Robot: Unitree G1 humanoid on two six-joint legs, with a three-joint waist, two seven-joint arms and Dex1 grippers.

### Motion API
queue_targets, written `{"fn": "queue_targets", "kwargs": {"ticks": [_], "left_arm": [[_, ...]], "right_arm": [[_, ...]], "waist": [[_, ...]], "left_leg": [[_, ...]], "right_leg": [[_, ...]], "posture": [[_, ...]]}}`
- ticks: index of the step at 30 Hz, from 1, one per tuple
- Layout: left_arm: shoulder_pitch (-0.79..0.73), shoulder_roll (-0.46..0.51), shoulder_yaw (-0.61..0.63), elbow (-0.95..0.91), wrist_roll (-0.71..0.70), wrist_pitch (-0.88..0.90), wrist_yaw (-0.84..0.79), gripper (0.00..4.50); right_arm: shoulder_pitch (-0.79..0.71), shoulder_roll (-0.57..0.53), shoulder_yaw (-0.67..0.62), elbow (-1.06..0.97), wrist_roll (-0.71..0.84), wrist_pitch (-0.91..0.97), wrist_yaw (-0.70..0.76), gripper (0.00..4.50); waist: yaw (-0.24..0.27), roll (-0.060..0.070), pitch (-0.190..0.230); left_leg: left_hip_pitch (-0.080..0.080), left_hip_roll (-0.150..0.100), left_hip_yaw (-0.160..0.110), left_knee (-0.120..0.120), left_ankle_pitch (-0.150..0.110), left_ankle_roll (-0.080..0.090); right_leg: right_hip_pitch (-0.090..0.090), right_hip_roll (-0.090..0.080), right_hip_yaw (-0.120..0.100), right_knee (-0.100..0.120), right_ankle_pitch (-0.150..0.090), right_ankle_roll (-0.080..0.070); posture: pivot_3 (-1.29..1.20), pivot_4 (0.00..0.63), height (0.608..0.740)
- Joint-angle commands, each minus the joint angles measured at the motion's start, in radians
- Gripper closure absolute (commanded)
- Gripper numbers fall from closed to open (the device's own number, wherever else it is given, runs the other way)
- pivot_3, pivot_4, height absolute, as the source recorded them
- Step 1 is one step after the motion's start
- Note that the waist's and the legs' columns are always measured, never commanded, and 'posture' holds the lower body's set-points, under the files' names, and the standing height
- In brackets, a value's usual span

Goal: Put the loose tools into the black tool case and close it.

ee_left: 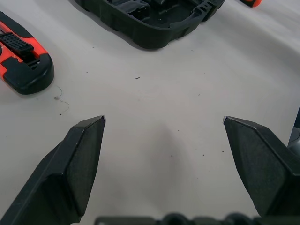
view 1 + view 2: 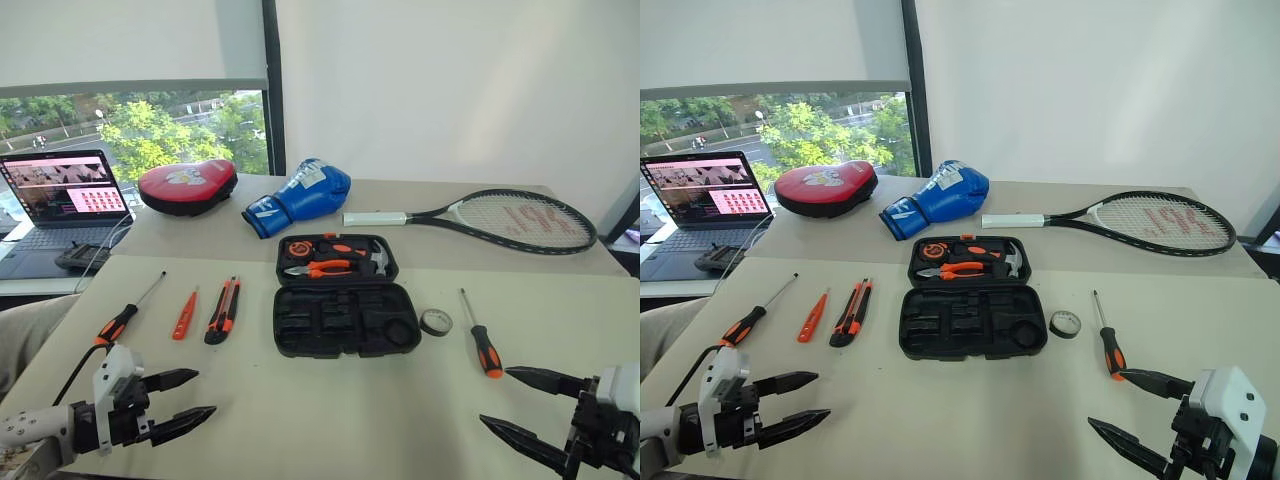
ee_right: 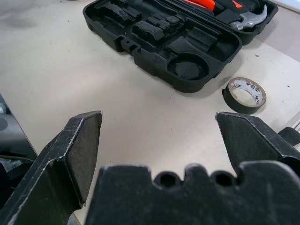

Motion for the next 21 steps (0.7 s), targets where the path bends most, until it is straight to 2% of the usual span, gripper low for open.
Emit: {"fn": "queue_targets", "kwargs": {"ticks": [1, 4, 7, 9, 11, 12, 15, 18, 20, 21], "left_arm": [[-0.061, -0.034, 0.035, -0.035, -0.058, 0.044, 0.113, 0.17], [-0.240, -0.108, 0.139, -0.007, -0.189, 0.246, 0.451, 0.17], [-0.355, -0.055, 0.163, 0.048, -0.125, 0.414, 0.646, 0.17], [-0.420, -0.034, 0.181, 0.081, -0.127, 0.508, 0.741, 0.17], [-0.501, 0.057, 0.142, 0.191, -0.063, 0.558, 0.762, 0.17], [-0.546, 0.123, 0.097, 0.267, -0.015, 0.561, 0.742, 0.17], [-0.629, 0.241, -0.007, 0.420, 0.062, 0.548, 0.671, 0.17], [-0.712, 0.321, -0.142, 0.595, 0.156, 0.476, 0.558, 0.17], [-0.761, 0.339, -0.230, 0.711, 0.198, 0.461, 0.459, 0.17], [-0.779, 0.341, -0.261, 0.754, 0.217, 0.445, 0.421, 0.40]], "right_arm": [[-0.060, 0.000, 0.036, -0.028, 0.034, -0.013, -0.040, 0.00], [-0.277, 0.008, 0.188, -0.103, 0.137, 0.028, -0.167, 0.00], [-0.402, -0.035, 0.288, -0.143, 0.153, 0.059, -0.196, 0.00], [-0.447, -0.067, 0.315, -0.157, 0.200, 0.101, -0.228, 0.00], [-0.525, -0.120, 0.362, -0.147, 0.268, 0.143, -0.214, 0.00], [-0.569, -0.143, 0.386, -0.137, 0.295, 0.157, -0.195, 0.00], [-0.631, -0.179, 0.410, -0.125, 0.329, 0.165, -0.174, 0.00], [-0.639, -0.193, 0.411, -0.120, 0.322, 0.152, -0.163, 0.00], [-0.622, -0.192, 0.407, -0.123, 0.312, 0.142, -0.157, 0.00], [-0.614, -0.190, 0.405, -0.126, 0.307, 0.139, -0.157, 0.00]], "waist": [[0.000, 0.000, 0.000], [-0.001, -0.002, 0.002], [-0.004, -0.003, 0.003], [-0.004, -0.003, 0.003], [-0.004, -0.004, 0.003], [-0.004, -0.004, 0.003], [-0.003, -0.008, 0.005], [0.000, -0.008, 0.005], [0.000, -0.008, 0.005], [0.000, -0.008, 0.005]], "left_leg": [[0.000, 0.000, 0.000, 0.000, 0.000, 0.000], [0.001, 0.001, -0.001, 0.000, 0.000, -0.001], [0.000, 0.003, -0.002, 0.002, 0.003, -0.007], [0.002, 0.002, -0.002, -0.001, 0.005, -0.004], [0.002, -0.001, -0.002, -0.005, 0.008, -0.001], [0.000, -0.001, -0.002, -0.005, 0.010, -0.007], [-0.003, -0.003, -0.002, -0.004, 0.010, -0.008], [-0.003, -0.003, -0.001, -0.005, 0.008, -0.006], [-0.004, -0.004, 0.001, -0.006, 0.008, -0.005], [-0.004, -0.004, 0.001, -0.006, 0.008, -0.005]], "right_leg": [[0.000, 0.000, 0.000, 0.000, 0.000, 0.000], [0.000, 0.000, 0.000, -0.001, 0.000, 0.000], [0.001, 0.002, -0.001, 0.000, 0.009, 0.008], [0.001, 0.009, -0.001, 0.001, 0.007, 0.008], [0.000, 0.009, -0.001, 0.001, 0.010, 0.002], [-0.002, 0.009, -0.001, 0.002, 0.011, 0.001], [-0.004, 0.010, -0.003, 0.001, 0.010, 0.000], [-0.004, 0.008, -0.003, -0.001, 0.009, 0.001], [-0.004, 0.007, -0.003, -0.001, 0.009, 0.002], [-0.004, 0.006, -0.003, -0.002, 0.009, 0.002]], "posture": [[0.00, 0.150, 0.740], [0.00, 0.150, 0.740], [0.00, 0.150, 0.740], [0.00, 0.150, 0.740], [0.00, 0.150, 0.740], [0.00, 0.150, 0.740], [0.00, 0.150, 0.740], [0.00, 0.150, 0.740], [0.00, 0.150, 0.740], [0.00, 0.150, 0.740]]}}
